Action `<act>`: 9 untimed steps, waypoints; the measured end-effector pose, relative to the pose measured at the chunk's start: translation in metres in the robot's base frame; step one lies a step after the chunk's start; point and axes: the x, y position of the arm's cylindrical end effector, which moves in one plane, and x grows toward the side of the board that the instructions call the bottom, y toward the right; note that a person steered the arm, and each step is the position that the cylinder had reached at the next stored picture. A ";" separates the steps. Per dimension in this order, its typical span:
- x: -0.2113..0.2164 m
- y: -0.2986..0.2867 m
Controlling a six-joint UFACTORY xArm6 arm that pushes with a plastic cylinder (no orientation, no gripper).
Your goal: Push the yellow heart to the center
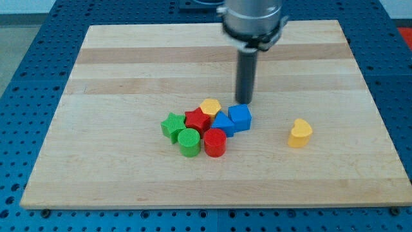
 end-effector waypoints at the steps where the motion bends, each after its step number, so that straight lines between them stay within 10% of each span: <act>1: -0.007 0.061; 3: 0.113 0.115; 5: 0.143 0.093; 9: -0.013 0.068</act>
